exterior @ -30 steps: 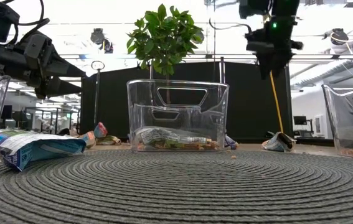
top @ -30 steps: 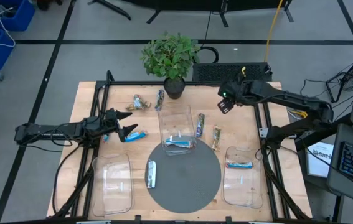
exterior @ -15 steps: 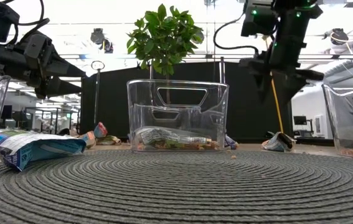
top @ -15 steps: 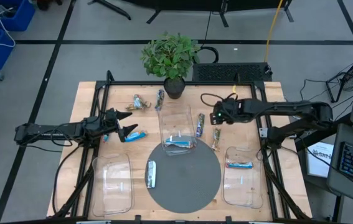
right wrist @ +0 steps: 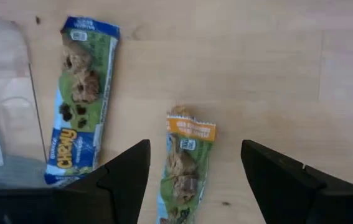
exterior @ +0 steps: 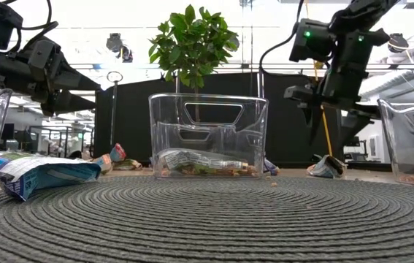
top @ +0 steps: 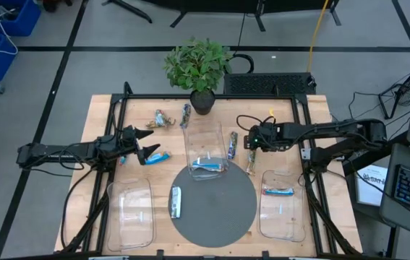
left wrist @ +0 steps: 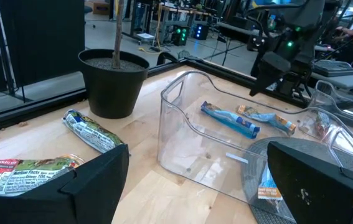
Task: Pick and place Granola Bars by type
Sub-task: Put the right yellow granola bar into the middle transparent bin
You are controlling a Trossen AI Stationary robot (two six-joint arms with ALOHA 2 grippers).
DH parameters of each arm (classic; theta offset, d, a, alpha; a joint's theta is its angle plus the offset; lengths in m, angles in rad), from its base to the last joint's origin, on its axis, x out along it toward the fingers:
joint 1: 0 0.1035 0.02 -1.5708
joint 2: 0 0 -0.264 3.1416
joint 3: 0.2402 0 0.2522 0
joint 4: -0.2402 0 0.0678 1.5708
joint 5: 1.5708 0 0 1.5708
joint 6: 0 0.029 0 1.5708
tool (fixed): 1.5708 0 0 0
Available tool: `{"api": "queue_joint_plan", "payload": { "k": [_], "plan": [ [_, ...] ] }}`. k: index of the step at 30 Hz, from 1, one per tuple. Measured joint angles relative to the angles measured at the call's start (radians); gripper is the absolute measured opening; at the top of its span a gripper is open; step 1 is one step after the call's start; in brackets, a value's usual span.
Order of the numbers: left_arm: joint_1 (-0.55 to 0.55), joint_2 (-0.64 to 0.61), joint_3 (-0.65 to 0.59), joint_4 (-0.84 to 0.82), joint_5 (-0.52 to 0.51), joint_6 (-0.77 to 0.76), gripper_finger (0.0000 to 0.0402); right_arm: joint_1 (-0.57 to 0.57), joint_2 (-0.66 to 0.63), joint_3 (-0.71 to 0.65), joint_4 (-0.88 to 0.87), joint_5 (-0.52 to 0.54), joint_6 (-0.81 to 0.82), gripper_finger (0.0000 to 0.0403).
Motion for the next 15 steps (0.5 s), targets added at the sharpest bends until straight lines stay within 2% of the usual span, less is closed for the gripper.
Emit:
{"api": "queue_joint_plan", "payload": {
  "k": [8, 15],
  "plan": [
    [0.000, 0.000, 0.000, 0.000, 0.000, 0.000, 0.0379, 0.000, 0.011, -0.055, 0.130, -0.078, 0.000, 0.0245],
    [0.000, 0.000, 0.000, 0.000, 0.000, 0.000, 0.0379, 0.000, 0.070, -0.061, 0.160, -0.114, -0.009, 0.0245]
  ]
}}
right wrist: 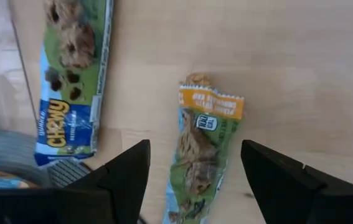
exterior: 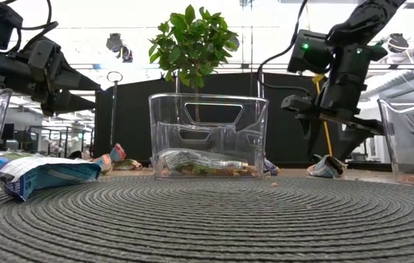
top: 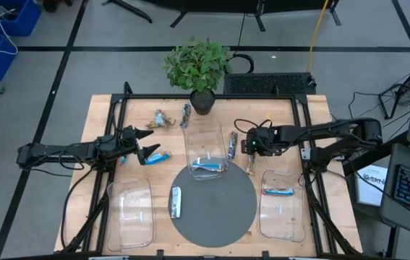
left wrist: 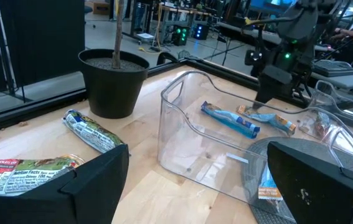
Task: Pick and place Granola Bars by type
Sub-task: Put the right yellow granola bar into the middle transparent bin
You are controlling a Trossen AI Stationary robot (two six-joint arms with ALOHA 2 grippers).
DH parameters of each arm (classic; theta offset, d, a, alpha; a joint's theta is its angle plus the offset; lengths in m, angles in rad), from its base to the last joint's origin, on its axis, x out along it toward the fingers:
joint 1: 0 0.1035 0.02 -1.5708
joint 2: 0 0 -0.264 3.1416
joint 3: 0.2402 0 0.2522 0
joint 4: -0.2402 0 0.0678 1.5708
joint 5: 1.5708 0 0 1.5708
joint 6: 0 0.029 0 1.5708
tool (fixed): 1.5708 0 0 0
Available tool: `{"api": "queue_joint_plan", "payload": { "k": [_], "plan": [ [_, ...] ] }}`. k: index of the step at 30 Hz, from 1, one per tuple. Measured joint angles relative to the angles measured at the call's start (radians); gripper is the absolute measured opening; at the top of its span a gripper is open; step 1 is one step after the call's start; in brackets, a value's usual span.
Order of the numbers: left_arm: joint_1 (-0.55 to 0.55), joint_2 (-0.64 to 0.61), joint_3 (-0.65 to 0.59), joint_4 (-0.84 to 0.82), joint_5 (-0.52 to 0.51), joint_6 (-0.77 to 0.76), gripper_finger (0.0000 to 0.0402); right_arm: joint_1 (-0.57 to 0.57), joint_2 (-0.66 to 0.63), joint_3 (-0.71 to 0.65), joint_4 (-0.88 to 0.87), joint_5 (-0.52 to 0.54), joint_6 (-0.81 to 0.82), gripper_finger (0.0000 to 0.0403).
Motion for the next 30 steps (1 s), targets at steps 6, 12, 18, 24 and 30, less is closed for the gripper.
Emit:
{"api": "queue_joint_plan", "payload": {
  "k": [6, 12, 18, 24, 30],
  "plan": [
    [0.000, 0.000, 0.000, 0.000, 0.000, 0.000, 0.0379, 0.000, 0.046, 0.000, 0.016, -0.002, 0.000, 0.0245],
    [0.000, 0.000, 0.000, 0.000, 0.000, 0.000, 0.0379, 0.000, 0.090, 0.003, 0.044, -0.045, -0.004, 0.0244],
    [0.000, 0.000, 0.000, 0.000, 0.000, 0.000, 0.0379, 0.000, 0.099, 0.003, 0.043, -0.048, -0.002, 0.0244],
    [0.000, 0.000, 0.000, 0.000, 0.000, 0.000, 0.0379, -0.002, 0.101, 0.003, 0.033, -0.064, -0.008, 0.0215],
    [0.000, 0.000, 0.000, 0.000, 0.000, 0.000, 0.0379, -0.003, 0.101, 0.002, 0.013, -0.066, -0.017, 0.0139]
  ]
}}
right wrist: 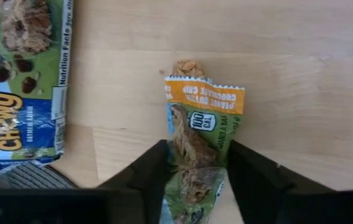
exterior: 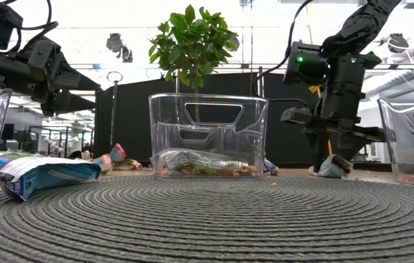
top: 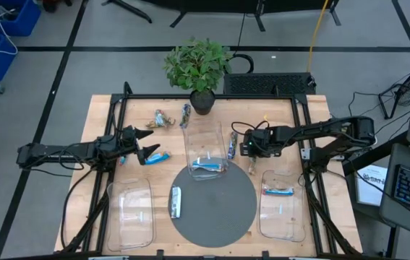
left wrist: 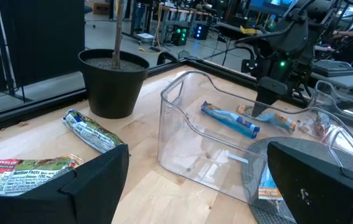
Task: Pick and place Granola Bars by type
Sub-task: Put the right yellow granola bar into the middle transparent bin
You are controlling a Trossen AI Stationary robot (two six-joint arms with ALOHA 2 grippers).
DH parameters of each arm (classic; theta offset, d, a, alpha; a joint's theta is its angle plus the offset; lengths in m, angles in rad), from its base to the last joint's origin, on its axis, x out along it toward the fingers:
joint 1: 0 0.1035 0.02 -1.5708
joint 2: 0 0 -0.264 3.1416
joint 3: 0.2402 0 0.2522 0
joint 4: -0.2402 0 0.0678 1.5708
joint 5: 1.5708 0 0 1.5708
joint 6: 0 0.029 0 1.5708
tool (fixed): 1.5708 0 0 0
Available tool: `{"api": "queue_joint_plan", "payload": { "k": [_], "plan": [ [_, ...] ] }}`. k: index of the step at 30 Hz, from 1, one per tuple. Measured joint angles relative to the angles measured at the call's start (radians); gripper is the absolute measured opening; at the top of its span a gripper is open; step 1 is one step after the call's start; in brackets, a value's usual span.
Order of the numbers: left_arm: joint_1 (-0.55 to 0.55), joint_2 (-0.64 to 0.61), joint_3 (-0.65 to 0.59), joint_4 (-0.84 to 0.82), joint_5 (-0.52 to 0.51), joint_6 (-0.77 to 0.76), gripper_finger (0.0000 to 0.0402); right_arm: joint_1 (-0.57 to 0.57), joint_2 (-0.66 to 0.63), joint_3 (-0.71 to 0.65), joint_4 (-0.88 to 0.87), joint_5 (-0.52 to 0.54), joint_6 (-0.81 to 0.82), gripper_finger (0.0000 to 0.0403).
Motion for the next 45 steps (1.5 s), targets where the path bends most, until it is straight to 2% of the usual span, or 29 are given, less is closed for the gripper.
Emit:
{"api": "queue_joint_plan", "payload": {
  "k": [8, 11, 20, 31, 45],
  "plan": [
    [0.000, 0.000, 0.000, 0.000, 0.000, 0.000, 0.0379, 0.000, 0.001, 0.000, 0.002, 0.002, -0.024, 0.0035],
    [0.000, 0.000, 0.000, 0.000, 0.000, 0.000, 0.0379, -0.005, 0.001, 0.000, 0.001, 0.008, -0.040, 0.0011],
    [0.000, 0.000, 0.000, 0.000, 0.000, 0.000, 0.0379, -0.007, 0.000, 0.000, 0.000, 0.032, -0.080, 0.0003],
    [0.000, 0.000, 0.000, 0.000, 0.000, 0.000, 0.0379, -0.046, -0.085, -0.004, 0.005, 0.071, -0.163, 0.0000],
    [0.000, 0.000, 0.000, 0.000, 0.000, 0.000, 0.0379, -0.126, -0.290, -0.002, 0.161, 0.069, -0.391, 0.0000]
  ]
}}
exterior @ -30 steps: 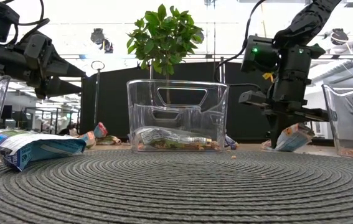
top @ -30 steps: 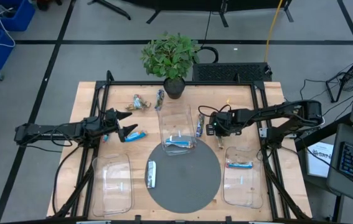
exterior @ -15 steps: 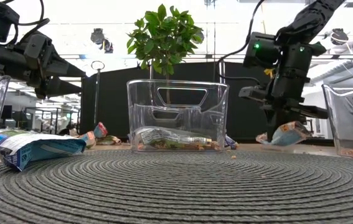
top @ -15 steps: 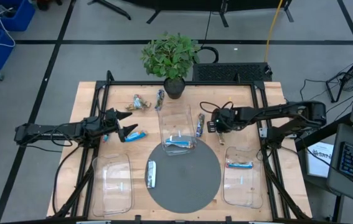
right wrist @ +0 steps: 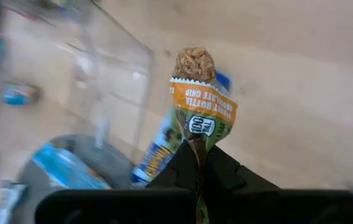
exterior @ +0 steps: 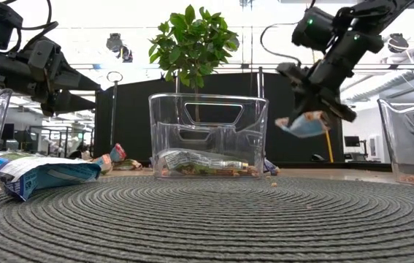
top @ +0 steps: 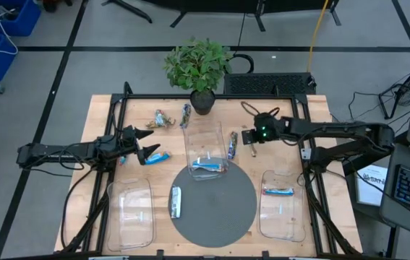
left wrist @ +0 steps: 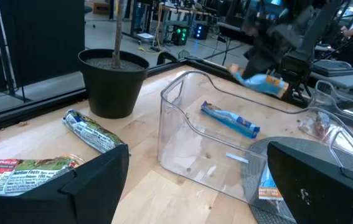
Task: Pick and place Granola Bars by type
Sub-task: Put the right yellow granola bar into the middle transparent bin
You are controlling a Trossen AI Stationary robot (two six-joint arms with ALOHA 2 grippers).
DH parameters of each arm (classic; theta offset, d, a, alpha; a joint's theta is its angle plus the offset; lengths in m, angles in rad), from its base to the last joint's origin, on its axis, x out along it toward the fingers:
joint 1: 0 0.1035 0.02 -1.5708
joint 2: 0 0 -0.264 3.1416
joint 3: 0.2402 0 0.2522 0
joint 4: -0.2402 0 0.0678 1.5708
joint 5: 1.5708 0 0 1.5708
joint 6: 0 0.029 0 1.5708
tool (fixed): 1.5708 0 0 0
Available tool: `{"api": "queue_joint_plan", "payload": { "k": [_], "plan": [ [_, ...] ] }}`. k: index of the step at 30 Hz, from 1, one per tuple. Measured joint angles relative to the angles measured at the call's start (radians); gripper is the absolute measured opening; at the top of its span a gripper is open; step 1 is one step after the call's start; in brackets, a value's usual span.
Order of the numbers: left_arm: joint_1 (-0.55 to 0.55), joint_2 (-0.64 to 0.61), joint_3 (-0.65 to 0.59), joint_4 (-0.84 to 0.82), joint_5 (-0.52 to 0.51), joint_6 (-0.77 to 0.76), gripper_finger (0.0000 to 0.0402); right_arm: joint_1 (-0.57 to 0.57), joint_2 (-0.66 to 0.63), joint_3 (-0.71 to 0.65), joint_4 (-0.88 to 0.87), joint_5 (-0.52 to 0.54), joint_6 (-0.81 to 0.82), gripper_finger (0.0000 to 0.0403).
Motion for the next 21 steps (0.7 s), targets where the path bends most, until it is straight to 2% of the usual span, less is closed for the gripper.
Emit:
{"api": "queue_joint_plan", "payload": {
  "k": [5, 10, 21],
  "plan": [
    [0.000, 0.000, 0.000, 0.000, 0.000, 0.000, 0.0379, -0.034, -0.084, 0.000, 0.055, -0.005, -0.100, 0.0000],
    [0.000, 0.000, 0.000, 0.000, 0.000, 0.000, 0.0379, -0.078, -0.154, 0.020, 0.077, -0.063, -0.185, 0.0000],
    [0.000, 0.000, 0.000, 0.000, 0.000, 0.000, 0.0379, -0.137, -0.181, 0.204, 0.042, -0.149, -0.364, 0.0000]
  ]
}}
